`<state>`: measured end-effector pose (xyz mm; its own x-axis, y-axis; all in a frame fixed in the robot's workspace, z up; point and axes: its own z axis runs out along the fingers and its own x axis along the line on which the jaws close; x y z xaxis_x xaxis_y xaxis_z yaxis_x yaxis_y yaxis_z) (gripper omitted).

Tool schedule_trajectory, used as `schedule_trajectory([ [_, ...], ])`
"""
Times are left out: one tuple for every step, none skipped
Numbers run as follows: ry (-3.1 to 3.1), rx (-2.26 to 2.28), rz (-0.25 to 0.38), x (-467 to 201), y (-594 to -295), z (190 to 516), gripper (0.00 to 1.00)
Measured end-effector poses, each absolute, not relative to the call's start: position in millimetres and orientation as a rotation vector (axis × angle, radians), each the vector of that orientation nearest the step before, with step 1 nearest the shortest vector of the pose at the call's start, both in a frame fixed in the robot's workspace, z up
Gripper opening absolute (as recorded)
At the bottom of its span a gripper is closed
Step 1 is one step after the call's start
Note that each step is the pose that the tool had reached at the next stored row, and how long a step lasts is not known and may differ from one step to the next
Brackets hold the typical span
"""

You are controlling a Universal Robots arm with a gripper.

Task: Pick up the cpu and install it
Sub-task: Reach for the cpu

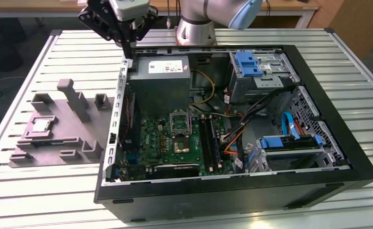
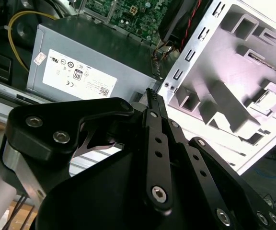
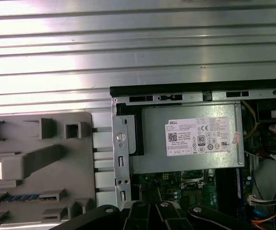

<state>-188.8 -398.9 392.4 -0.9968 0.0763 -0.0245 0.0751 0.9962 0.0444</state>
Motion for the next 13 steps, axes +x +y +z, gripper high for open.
schedule_trajectory([
  [3.112, 0.118, 0.068, -189.1, -398.9, 392.5, 0.11],
  [3.113, 0.118, 0.068, -189.4, -398.9, 392.5, 0.11],
  [3.112, 0.118, 0.068, -189.7, -398.9, 392.5, 0.11],
  [3.112, 0.118, 0.068, -190.0, -398.9, 392.5, 0.11],
  [3.112, 0.118, 0.068, -190.3, -398.9, 392.5, 0.11],
  [3.112, 0.118, 0.068, -190.6, -398.9, 392.5, 0.11],
  [3.112, 0.118, 0.068, -190.9, -398.9, 392.5, 0.11],
  [3.112, 0.118, 0.068, -191.3, -398.9, 392.5, 0.11],
  [3.113, 0.118, 0.068, -191.6, -398.9, 392.5, 0.11],
  [3.112, 0.118, 0.068, -191.9, -398.9, 392.5, 0.11],
  [3.113, 0.118, 0.068, -192.2, -398.9, 392.5, 0.11],
  [3.112, 0.118, 0.068, -192.5, -398.9, 392.5, 0.11],
  [3.112, 0.118, 0.068, -192.7, -398.9, 392.4, 0.11],
])
